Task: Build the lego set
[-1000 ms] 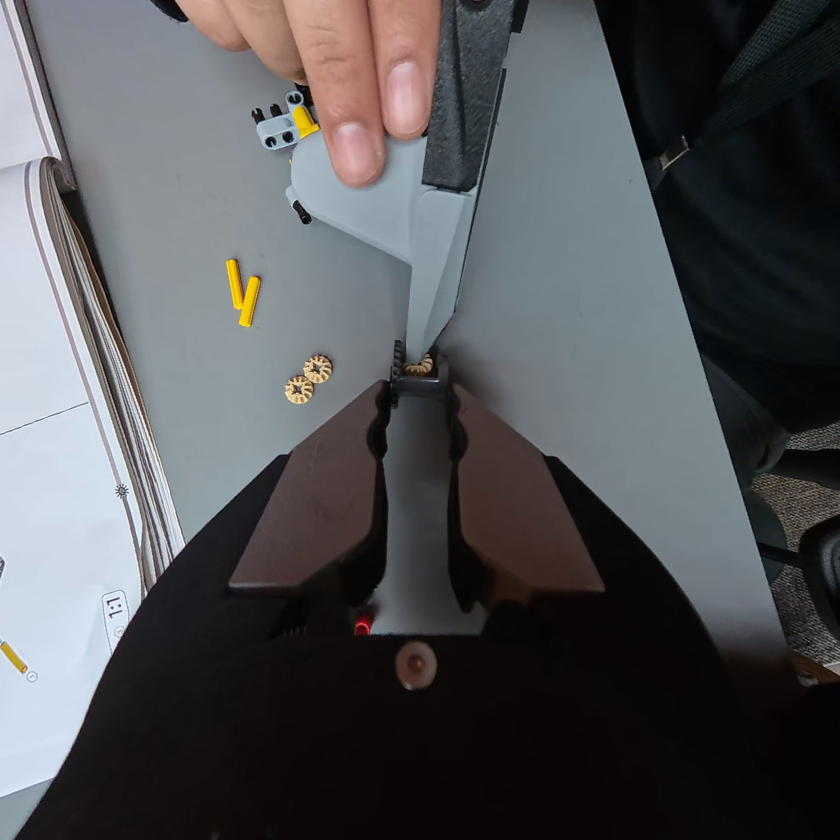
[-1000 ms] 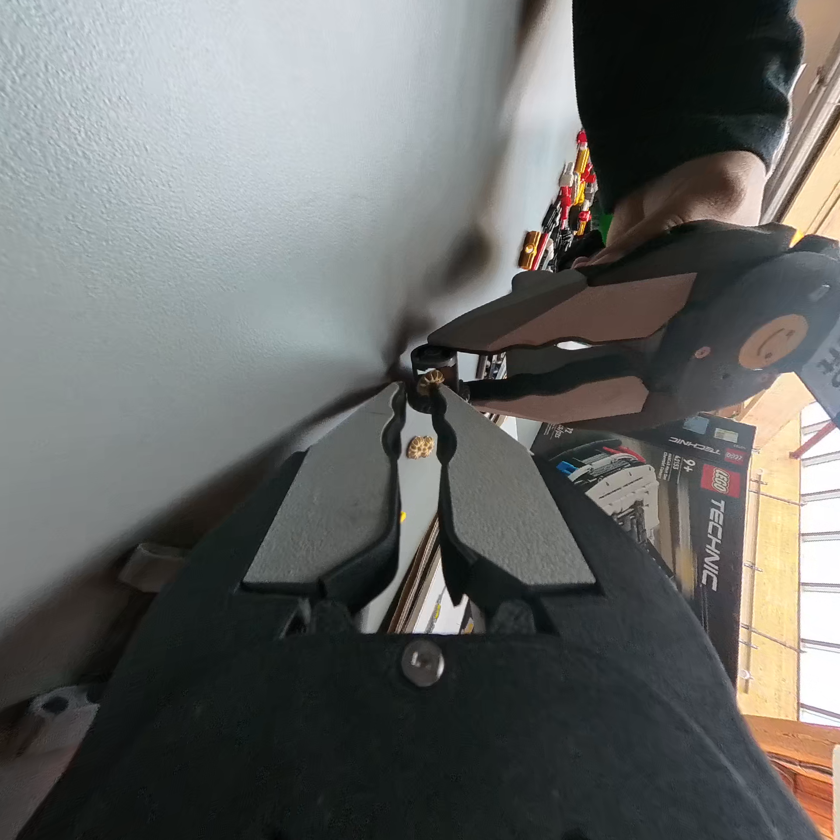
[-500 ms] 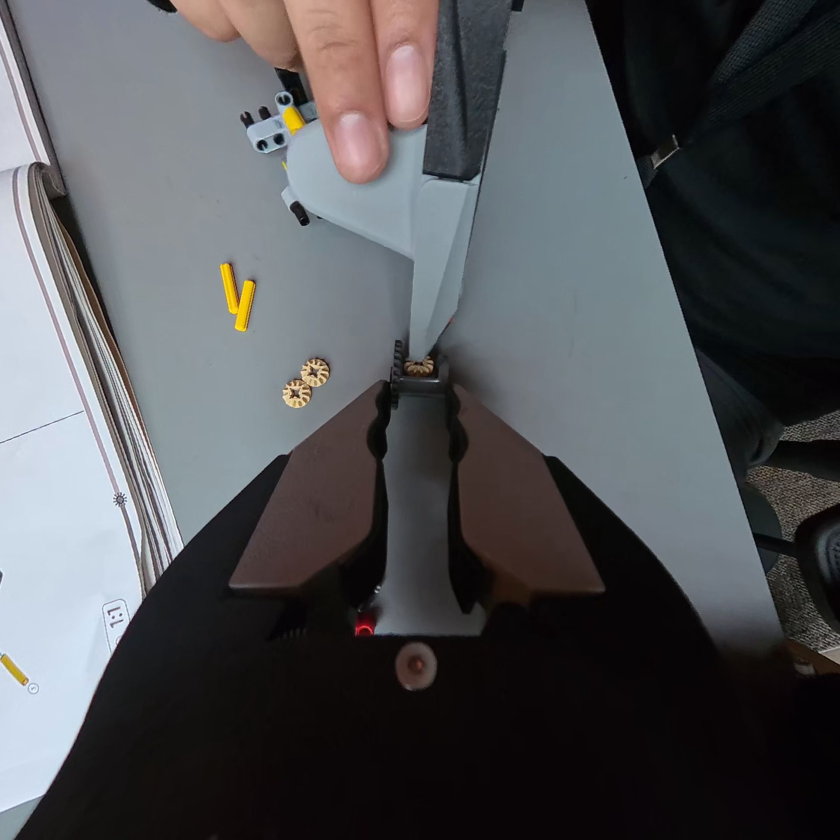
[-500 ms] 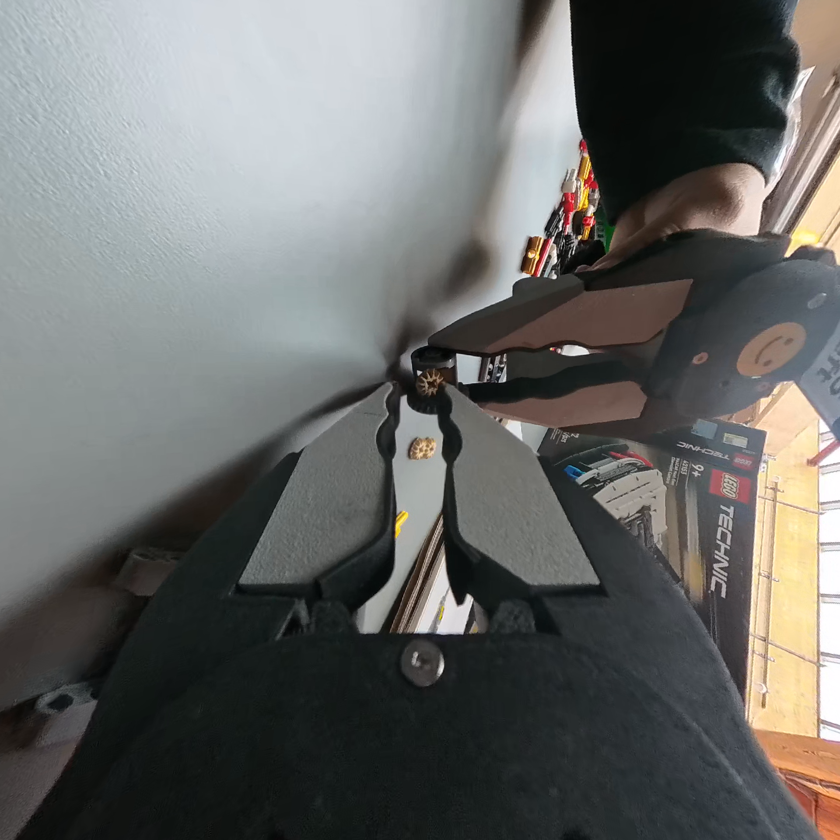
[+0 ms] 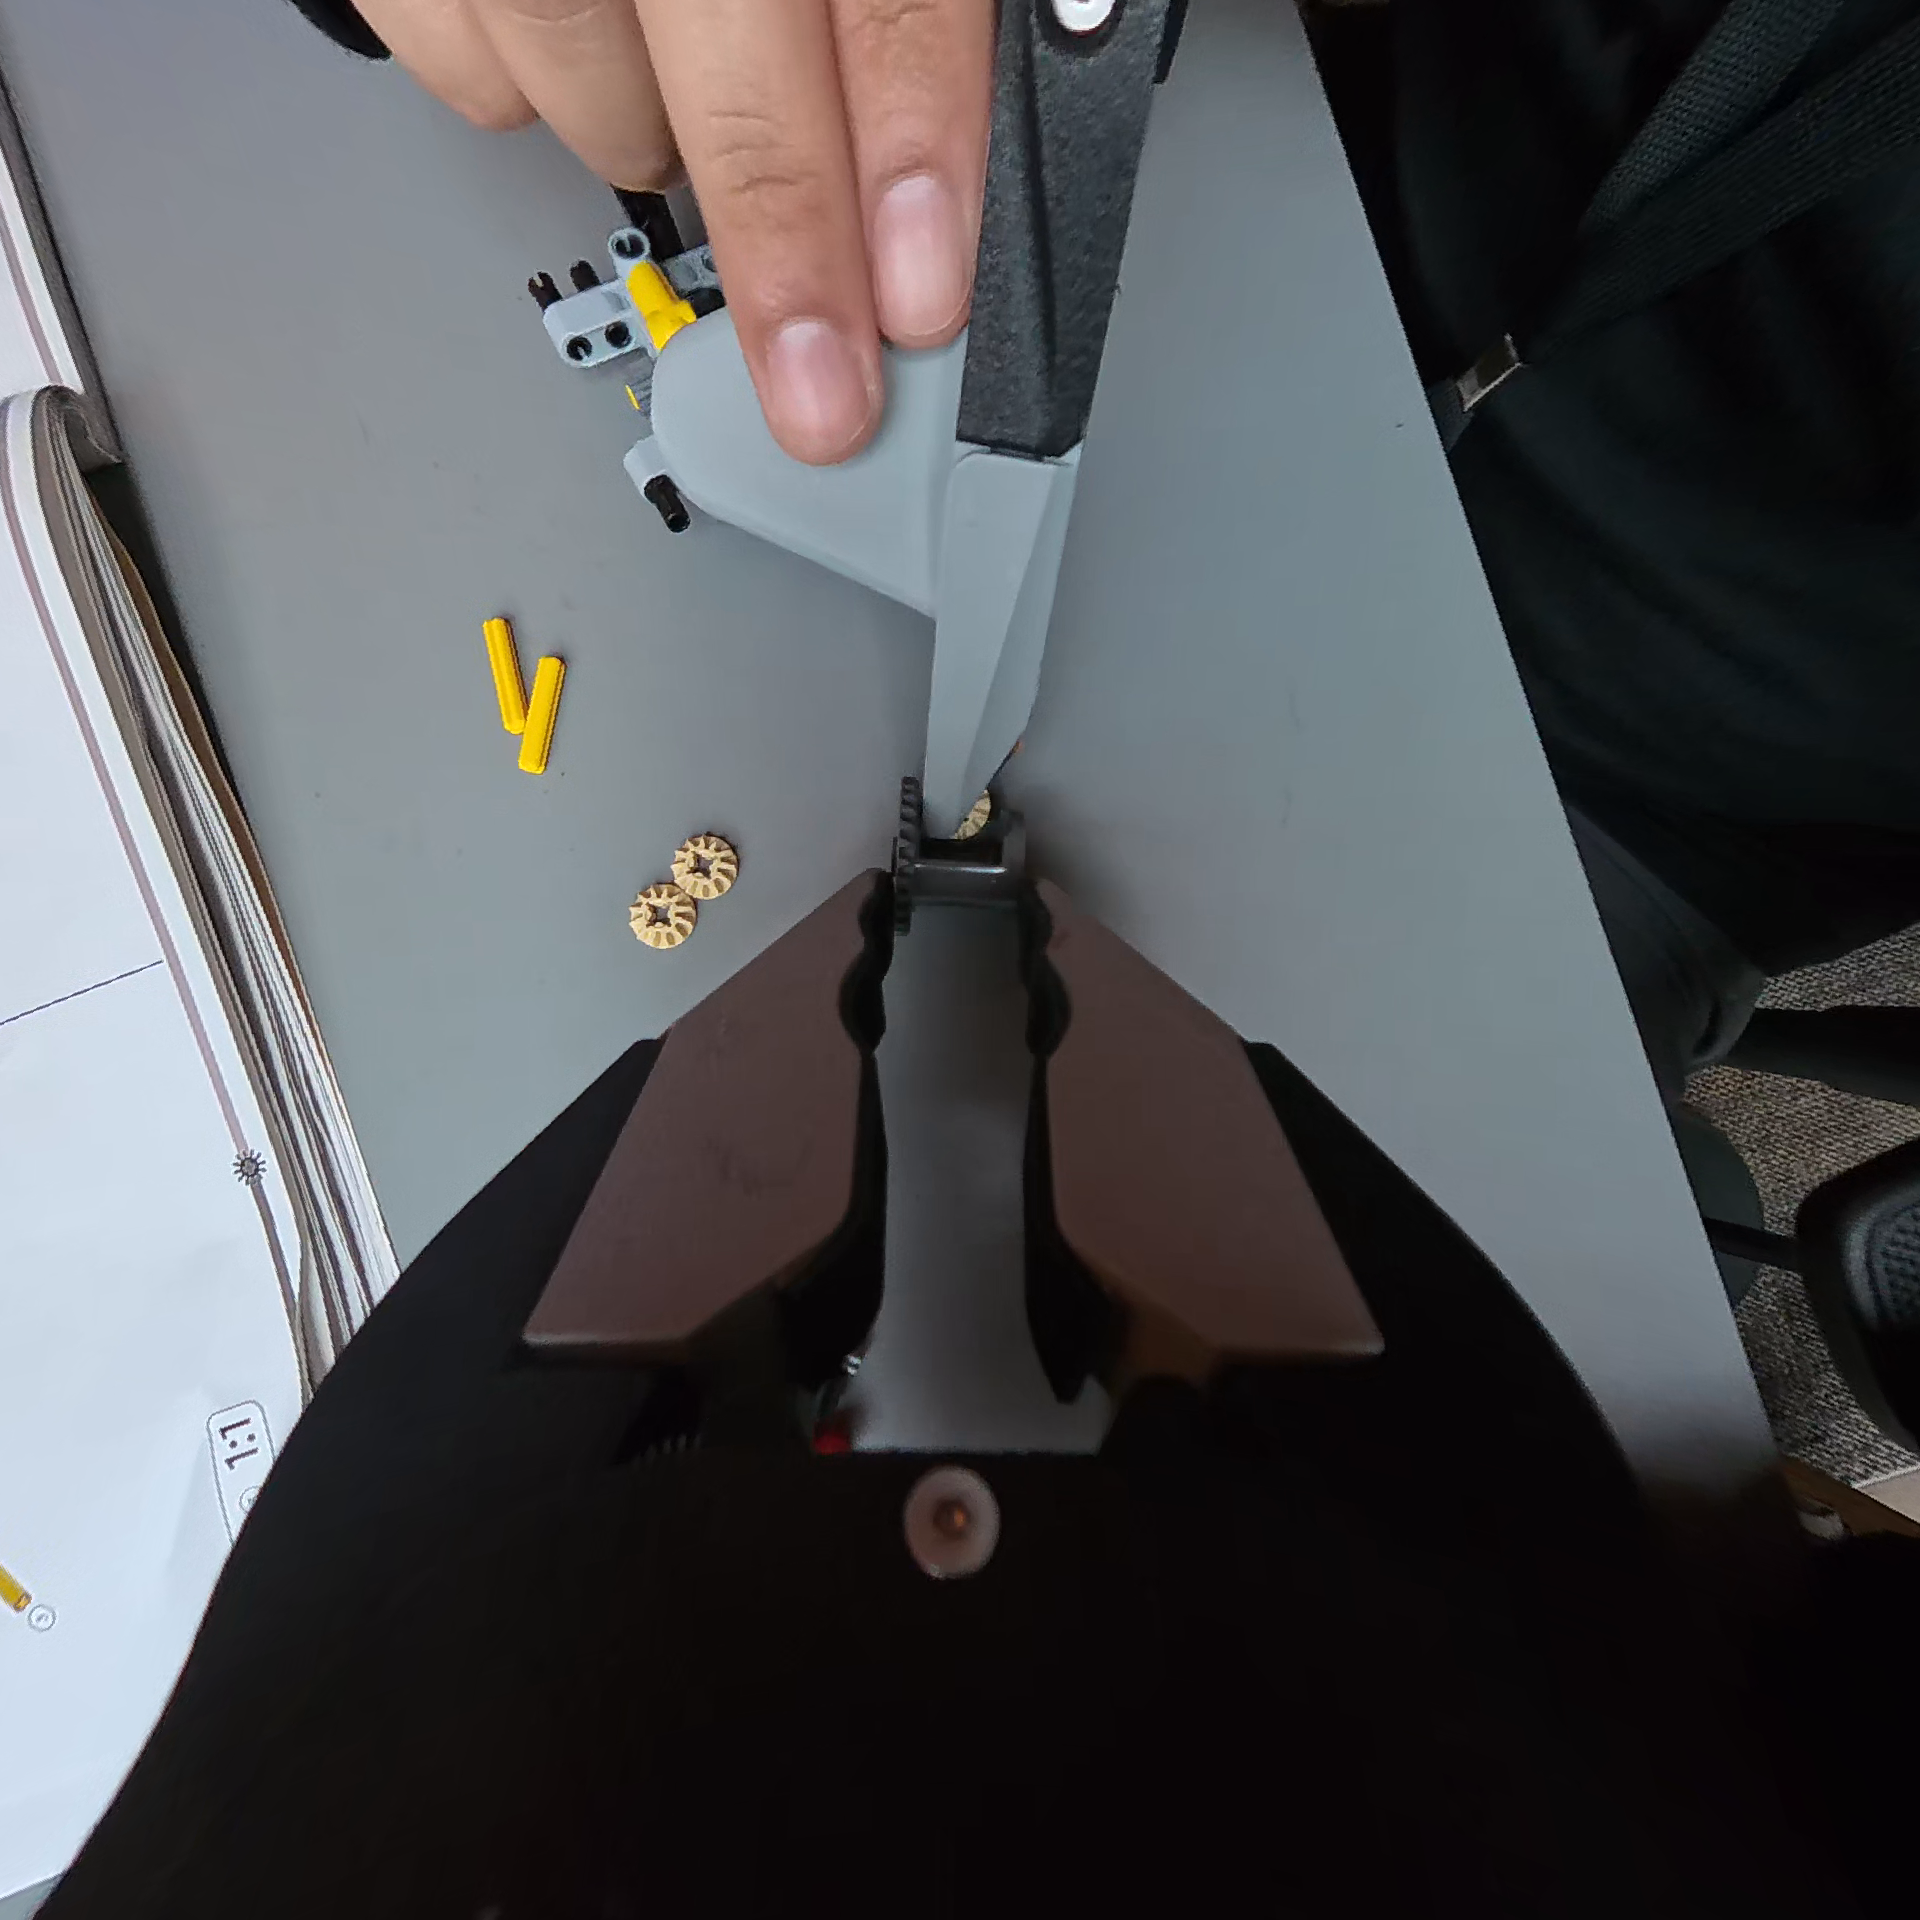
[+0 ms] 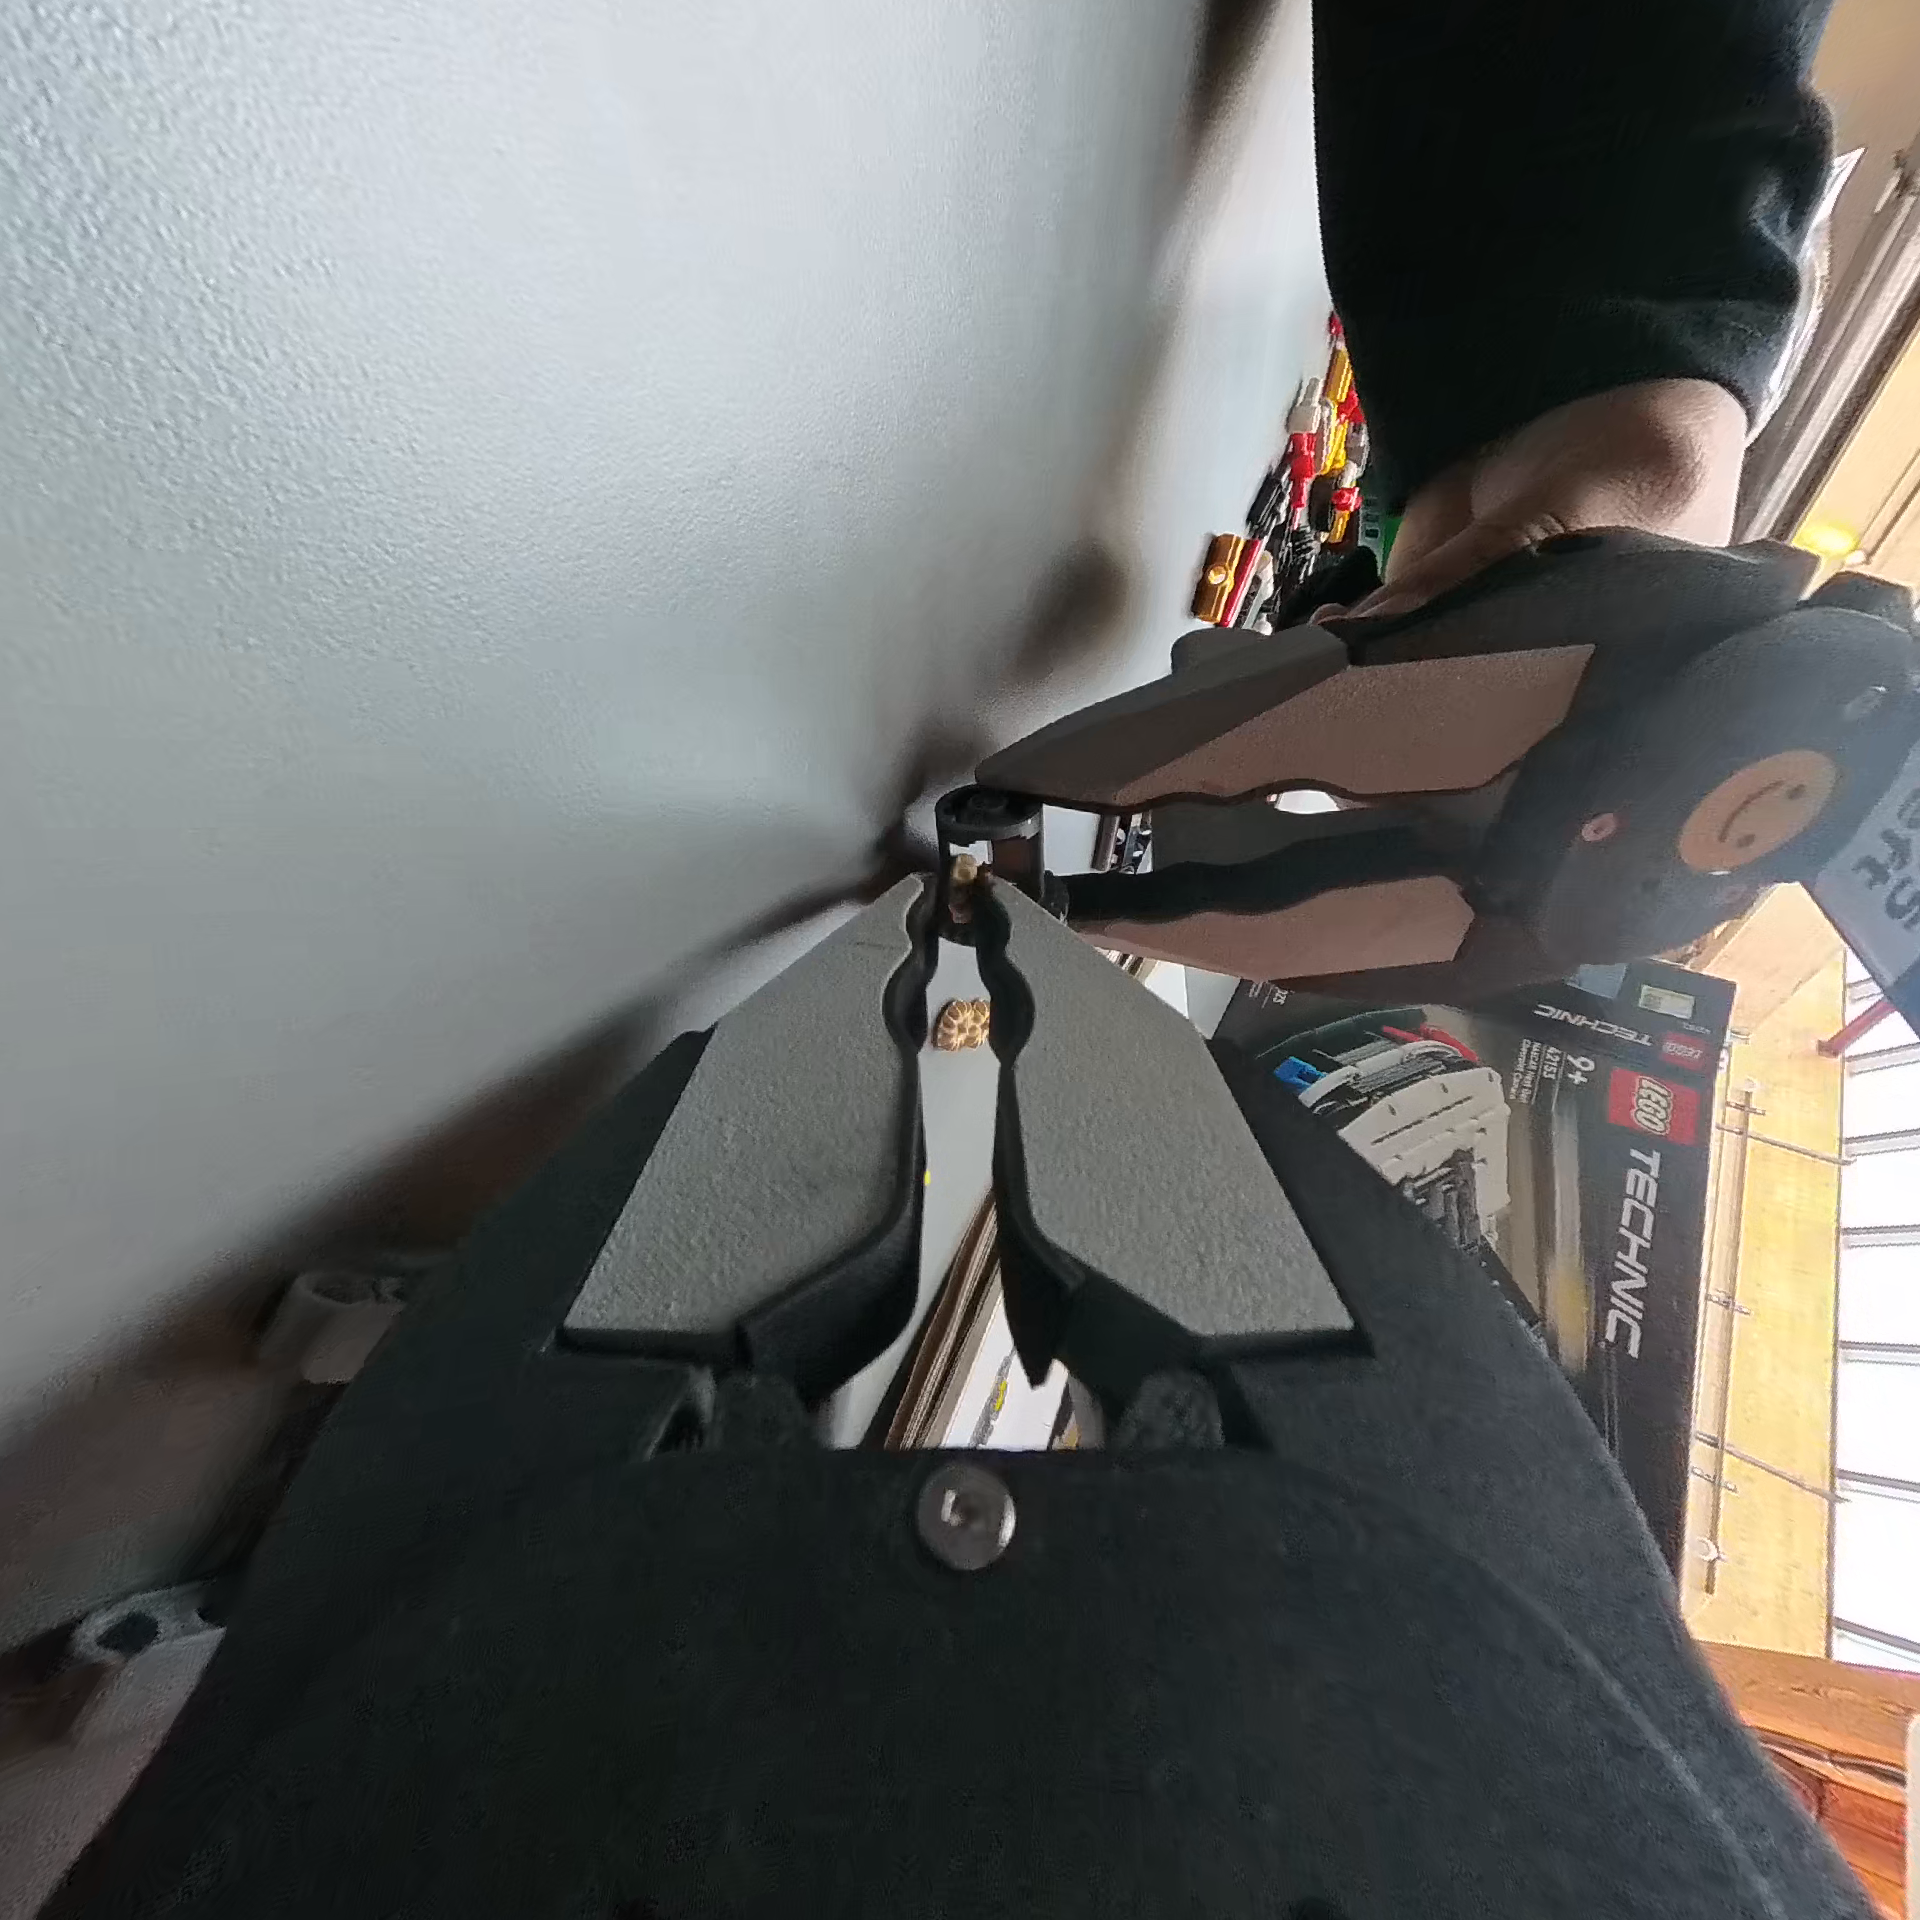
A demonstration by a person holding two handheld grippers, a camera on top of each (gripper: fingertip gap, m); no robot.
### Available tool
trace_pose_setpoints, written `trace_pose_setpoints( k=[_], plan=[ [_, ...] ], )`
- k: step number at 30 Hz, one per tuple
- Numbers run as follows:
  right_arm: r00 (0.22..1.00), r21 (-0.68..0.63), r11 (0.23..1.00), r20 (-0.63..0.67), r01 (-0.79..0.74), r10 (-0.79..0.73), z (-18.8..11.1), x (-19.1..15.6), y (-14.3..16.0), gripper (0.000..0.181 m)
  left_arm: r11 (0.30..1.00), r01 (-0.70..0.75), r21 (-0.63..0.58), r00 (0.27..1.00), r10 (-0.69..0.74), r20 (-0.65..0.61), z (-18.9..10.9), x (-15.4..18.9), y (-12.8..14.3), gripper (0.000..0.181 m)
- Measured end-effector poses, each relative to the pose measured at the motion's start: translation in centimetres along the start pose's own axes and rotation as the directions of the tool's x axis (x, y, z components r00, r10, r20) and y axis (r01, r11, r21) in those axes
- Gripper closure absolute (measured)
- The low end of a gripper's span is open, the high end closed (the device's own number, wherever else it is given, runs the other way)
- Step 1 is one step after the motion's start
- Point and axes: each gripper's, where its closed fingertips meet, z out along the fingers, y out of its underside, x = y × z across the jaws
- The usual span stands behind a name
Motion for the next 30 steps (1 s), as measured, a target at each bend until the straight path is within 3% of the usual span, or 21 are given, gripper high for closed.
trace_pose_setpoints(
  k=[19, 30],
  plan=[
    [1.000, 0.019, 1.000, -0.009, -0.017, 0.017, -0.14, 0.00, -0.10, 0.169, 1.000, 0.000, -0.002, 1.000, 0.000, 0.004, 0.06, 0.10, 0.13, 0.160],
    [0.999, 0.020, 1.000, -0.038, 0.006, -0.005, -0.18, 0.23, -0.31, 0.180, 1.000, 0.004, -0.001, 1.000, -0.004, -0.001, 0.10, 0.12, 0.20, 0.160]
  ],
)
